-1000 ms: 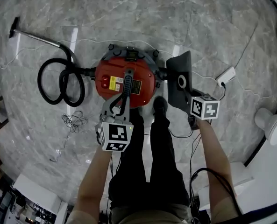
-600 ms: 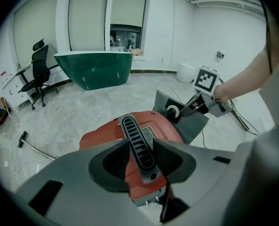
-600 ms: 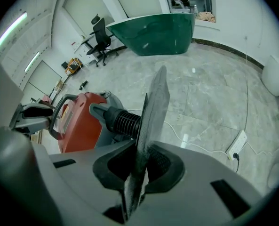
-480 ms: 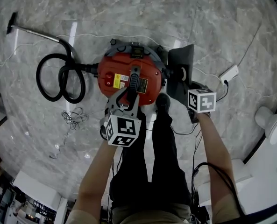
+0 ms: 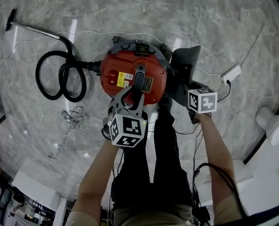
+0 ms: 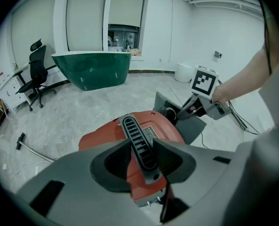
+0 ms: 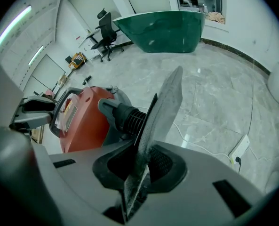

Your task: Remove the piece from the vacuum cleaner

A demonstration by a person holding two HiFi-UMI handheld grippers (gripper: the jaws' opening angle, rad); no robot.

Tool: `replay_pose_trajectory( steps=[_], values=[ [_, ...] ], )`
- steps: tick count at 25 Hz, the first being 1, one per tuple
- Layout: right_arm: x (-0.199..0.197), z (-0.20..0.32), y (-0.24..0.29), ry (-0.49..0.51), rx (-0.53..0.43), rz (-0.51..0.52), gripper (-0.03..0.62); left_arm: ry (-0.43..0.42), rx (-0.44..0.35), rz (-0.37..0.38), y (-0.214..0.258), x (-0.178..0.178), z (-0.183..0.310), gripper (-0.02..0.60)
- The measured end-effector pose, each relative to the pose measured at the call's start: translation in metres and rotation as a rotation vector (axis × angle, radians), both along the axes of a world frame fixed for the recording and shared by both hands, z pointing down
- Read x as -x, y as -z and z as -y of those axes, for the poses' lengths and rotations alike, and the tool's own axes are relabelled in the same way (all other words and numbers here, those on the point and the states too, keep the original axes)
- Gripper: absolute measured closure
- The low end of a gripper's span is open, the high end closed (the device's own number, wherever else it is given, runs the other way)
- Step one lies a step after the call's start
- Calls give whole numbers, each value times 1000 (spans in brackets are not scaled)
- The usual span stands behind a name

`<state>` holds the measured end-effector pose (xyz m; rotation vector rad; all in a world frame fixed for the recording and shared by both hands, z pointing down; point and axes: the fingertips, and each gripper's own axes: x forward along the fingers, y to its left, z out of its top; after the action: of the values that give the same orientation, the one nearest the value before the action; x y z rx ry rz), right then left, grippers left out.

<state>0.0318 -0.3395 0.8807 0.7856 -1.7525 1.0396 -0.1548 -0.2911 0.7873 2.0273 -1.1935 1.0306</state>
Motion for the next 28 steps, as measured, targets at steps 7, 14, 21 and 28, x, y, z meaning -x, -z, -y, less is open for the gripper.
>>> replay_pose_trajectory(
  steps=[7, 14, 21, 28],
  values=[
    [4, 0, 2, -1, 0, 13, 561, 13, -1, 3, -1, 1, 0, 437],
    [7, 0, 4, -29, 29, -1, 560, 13, -3, 10, -1, 0, 0, 437],
    [11, 1, 5, -68, 46, 23, 559, -4, -1, 29, 0, -1, 0, 437],
    [20, -1, 5, 17, 30, 15, 549, -11, 2, 27, 0, -1, 0, 437]
  ],
)
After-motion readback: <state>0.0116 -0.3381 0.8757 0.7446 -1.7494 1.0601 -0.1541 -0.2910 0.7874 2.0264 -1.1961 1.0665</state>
